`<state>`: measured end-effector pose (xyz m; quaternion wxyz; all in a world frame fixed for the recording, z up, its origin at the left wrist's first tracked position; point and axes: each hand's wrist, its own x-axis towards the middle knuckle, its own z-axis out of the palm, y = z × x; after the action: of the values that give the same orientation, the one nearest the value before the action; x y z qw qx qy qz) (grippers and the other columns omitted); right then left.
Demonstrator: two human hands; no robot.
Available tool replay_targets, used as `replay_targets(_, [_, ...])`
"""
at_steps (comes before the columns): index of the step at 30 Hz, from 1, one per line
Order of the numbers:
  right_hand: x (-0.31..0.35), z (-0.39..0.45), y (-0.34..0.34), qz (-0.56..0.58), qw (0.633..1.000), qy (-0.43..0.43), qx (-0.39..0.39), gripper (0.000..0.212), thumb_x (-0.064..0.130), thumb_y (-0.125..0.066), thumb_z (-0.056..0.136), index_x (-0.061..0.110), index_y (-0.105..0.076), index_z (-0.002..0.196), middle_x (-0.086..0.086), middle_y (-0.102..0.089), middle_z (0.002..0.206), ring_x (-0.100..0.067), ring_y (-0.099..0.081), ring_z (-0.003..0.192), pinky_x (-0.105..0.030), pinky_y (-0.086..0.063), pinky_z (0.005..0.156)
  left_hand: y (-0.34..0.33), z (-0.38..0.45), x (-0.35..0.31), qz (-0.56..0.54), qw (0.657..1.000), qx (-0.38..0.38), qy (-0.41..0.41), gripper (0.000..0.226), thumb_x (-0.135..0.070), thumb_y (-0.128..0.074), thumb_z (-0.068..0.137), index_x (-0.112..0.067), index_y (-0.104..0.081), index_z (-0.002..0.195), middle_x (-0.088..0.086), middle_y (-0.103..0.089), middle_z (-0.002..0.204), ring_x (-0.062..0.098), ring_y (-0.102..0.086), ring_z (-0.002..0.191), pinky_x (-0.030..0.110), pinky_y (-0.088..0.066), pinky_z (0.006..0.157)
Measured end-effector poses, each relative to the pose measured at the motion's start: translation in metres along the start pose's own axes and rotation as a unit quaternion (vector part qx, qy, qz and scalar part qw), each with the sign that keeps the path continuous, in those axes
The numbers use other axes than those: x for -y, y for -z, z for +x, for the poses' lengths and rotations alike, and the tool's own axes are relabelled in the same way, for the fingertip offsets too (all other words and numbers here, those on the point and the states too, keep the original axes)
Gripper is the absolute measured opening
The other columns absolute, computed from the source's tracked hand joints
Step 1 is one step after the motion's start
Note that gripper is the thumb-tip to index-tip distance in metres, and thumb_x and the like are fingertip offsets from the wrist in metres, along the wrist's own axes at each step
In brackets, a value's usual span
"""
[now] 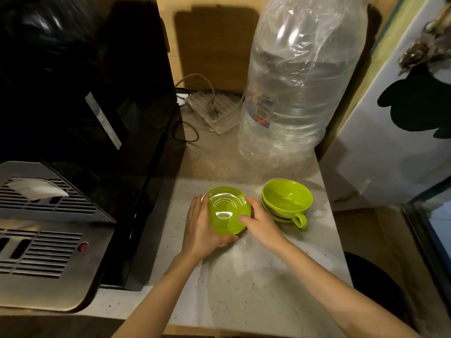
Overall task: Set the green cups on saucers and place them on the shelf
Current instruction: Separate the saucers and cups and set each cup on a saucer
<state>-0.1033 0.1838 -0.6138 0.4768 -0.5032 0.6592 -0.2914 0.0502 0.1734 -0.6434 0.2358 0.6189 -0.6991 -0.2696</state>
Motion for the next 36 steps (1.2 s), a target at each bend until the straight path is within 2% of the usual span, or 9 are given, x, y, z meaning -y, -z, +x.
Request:
replay_targets(4, [-0.005,-0.013,0.002,0.007,0.999,0.035,-0.016,0.055,0.007,-0.054,0.085,0.011,-0.039,0.138,-0.009,-0.050,0.137,-0.022,-0.047,0.127,-0.037,-0.037,0.108,0.003,-0.016,-0.001,-0.020,0.999,-0.023,-0.011,0.123,-0.055,-0.083,0.035,-0.014,-0.029,0.138,0.004,-0.041,0.137,0.022,-0.036,0.129,0.040,-0.037,0.107])
replay_targets(8, [-0.016,-0.040,0.004,-0.026,0.997,0.068,-0.006,0.053,0.008,-0.057,0.085,0.013,-0.042,0.136,0.003,-0.053,0.130,-0.009,-0.047,0.120,-0.012,-0.037,0.094,0.002,-0.042,0.007,-0.031,0.999,-0.016,-0.008,0.125,-0.060,-0.080,0.035,-0.017,-0.025,0.139,0.007,-0.037,0.143,0.025,-0.032,0.135,0.045,-0.033,0.110])
replay_targets(11, [-0.029,-0.061,0.000,-0.055,0.994,0.093,0.000,0.058,0.014,-0.063,0.082,0.016,-0.041,0.136,0.003,-0.049,0.136,-0.011,-0.043,0.126,-0.023,-0.035,0.105,0.003,-0.070,0.009,-0.031,1.000,-0.001,-0.008,0.126,-0.060,-0.079,0.040,-0.019,-0.019,0.143,0.006,-0.026,0.151,0.021,-0.019,0.142,0.033,-0.018,0.116])
replay_targets(12, [-0.034,-0.068,-0.001,-0.067,0.993,0.102,0.005,0.060,0.015,-0.065,0.082,0.016,-0.041,0.136,0.006,-0.048,0.134,-0.009,-0.042,0.126,-0.021,-0.032,0.104,0.005,-0.078,0.009,-0.024,1.000,-0.006,-0.019,0.123,-0.063,-0.075,0.040,-0.020,-0.020,0.142,0.007,-0.028,0.151,0.022,-0.020,0.142,0.030,-0.018,0.113])
replay_targets(14, [-0.040,-0.080,-0.003,-0.092,0.990,0.108,0.018,0.064,0.017,-0.068,0.080,0.018,-0.039,0.137,0.013,-0.042,0.127,-0.004,-0.038,0.123,-0.013,-0.028,0.099,0.005,-0.090,0.012,0.002,0.998,-0.020,-0.051,0.117,-0.068,-0.069,0.041,-0.020,-0.026,0.138,0.012,-0.039,0.145,0.027,-0.031,0.137,0.032,-0.023,0.109])
replay_targets(16, [-0.047,-0.089,-0.006,-0.112,0.988,0.106,0.029,0.069,0.020,-0.070,0.077,0.018,-0.038,0.138,0.012,-0.039,0.130,-0.008,-0.038,0.128,-0.013,-0.026,0.101,0.002,-0.100,0.017,0.017,0.997,-0.025,-0.064,0.113,-0.072,-0.066,0.043,-0.017,-0.029,0.134,0.016,-0.047,0.139,0.031,-0.039,0.132,0.037,-0.025,0.108])
replay_targets(21, [-0.060,-0.101,-0.009,-0.177,0.980,0.077,0.050,0.081,0.035,-0.072,0.074,0.025,-0.029,0.143,0.000,-0.026,0.153,-0.013,-0.021,0.143,-0.023,-0.020,0.111,-0.004,-0.115,0.027,0.040,0.997,-0.009,-0.062,0.117,-0.085,-0.054,0.047,-0.010,-0.033,0.134,0.016,-0.046,0.140,0.030,-0.037,0.133,0.041,-0.024,0.109])
replay_targets(31, [-0.064,-0.103,-0.009,-0.233,0.969,0.078,0.035,0.083,0.041,-0.068,0.077,0.025,-0.024,0.145,0.003,-0.019,0.157,-0.016,-0.015,0.144,-0.029,-0.017,0.115,-0.007,-0.114,0.030,0.049,0.996,-0.003,-0.071,0.113,-0.084,-0.054,0.049,-0.013,-0.031,0.135,0.015,-0.046,0.140,0.024,-0.032,0.133,0.042,-0.024,0.109])
replay_targets(36, [-0.063,-0.100,-0.009,-0.237,0.969,0.067,0.036,0.082,0.043,-0.067,0.077,0.028,-0.023,0.145,0.005,-0.017,0.157,-0.019,-0.012,0.145,-0.034,-0.017,0.117,-0.007,-0.110,0.032,0.048,0.997,0.009,-0.064,0.117,-0.082,-0.058,0.047,-0.010,-0.033,0.135,0.015,-0.045,0.142,0.027,-0.035,0.134,0.042,-0.025,0.109])
